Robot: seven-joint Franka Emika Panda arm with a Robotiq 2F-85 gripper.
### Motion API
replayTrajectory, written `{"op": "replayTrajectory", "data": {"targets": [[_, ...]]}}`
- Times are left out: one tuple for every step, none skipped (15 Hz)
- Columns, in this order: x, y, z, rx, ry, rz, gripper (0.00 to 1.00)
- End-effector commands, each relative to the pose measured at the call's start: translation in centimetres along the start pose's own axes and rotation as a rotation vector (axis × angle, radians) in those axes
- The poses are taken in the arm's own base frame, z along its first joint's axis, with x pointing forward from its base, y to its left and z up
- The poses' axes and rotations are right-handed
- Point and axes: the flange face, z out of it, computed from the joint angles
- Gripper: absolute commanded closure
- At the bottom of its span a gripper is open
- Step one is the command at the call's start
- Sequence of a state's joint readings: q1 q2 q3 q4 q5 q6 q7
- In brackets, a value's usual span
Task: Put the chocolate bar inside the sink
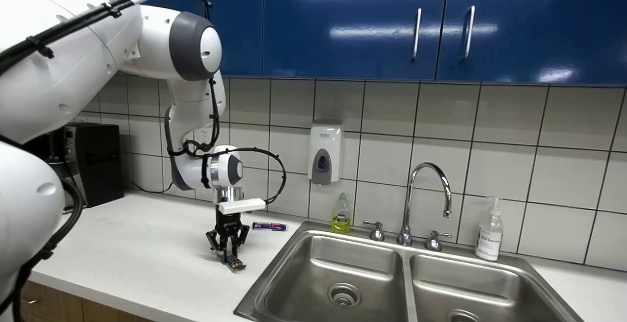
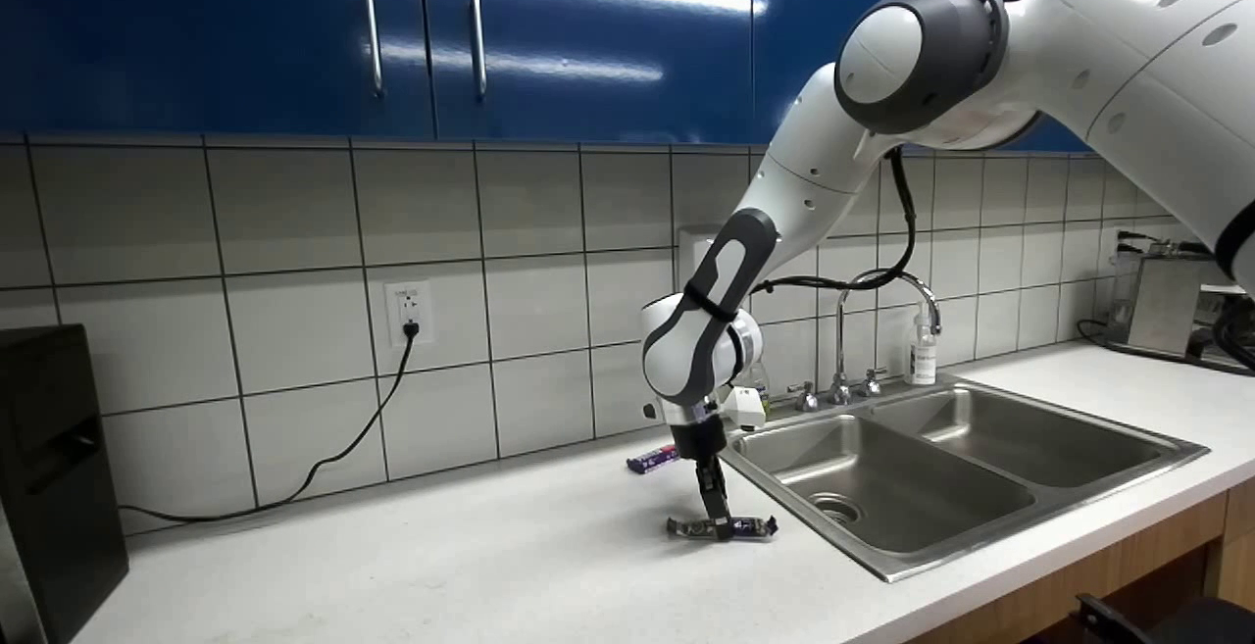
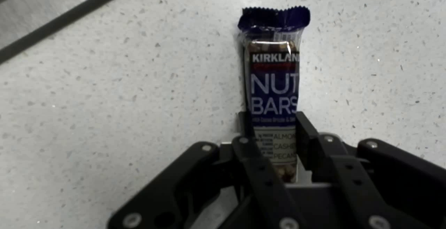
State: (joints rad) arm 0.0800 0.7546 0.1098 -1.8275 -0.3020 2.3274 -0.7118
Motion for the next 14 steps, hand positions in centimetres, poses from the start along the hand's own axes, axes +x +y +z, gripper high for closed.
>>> {"op": "replayTrajectory", "data": {"targets": [[0.0, -0.2, -1.6, -0.010, -0.013, 0.026, 0.92], [0.0, -0.3, -1.9, -0.016, -0.010, 0.030, 0.92], [-0.1, -0.3, -2.1, -0.021, -0.008, 0.032, 0.92], [-0.2, -0.4, -2.4, -0.027, -0.004, 0.038, 0.92], [-0.2, -0.4, -2.7, -0.030, -0.002, 0.045, 0.92], [-0.3, -0.4, -3.1, -0.035, 0.002, 0.051, 0.92], [-0.3, -0.5, -3.4, -0.042, 0.005, 0.057, 0.92], [-0.4, -0.5, -3.6, -0.045, 0.008, 0.062, 0.92], [-0.5, -0.5, -3.8, -0.047, 0.010, 0.067, 0.92], [-0.6, -0.6, -4.0, -0.047, 0.012, 0.075, 0.92], [-0.7, -0.7, -4.1, -0.043, 0.015, 0.082, 0.92], [-0.9, -0.7, -4.3, -0.038, 0.022, 0.106, 0.92], [-1.1, -0.7, -4.4, -0.032, 0.032, 0.131, 0.92], [-1.3, -0.7, -4.6, -0.022, 0.051, 0.176, 0.92]]}}
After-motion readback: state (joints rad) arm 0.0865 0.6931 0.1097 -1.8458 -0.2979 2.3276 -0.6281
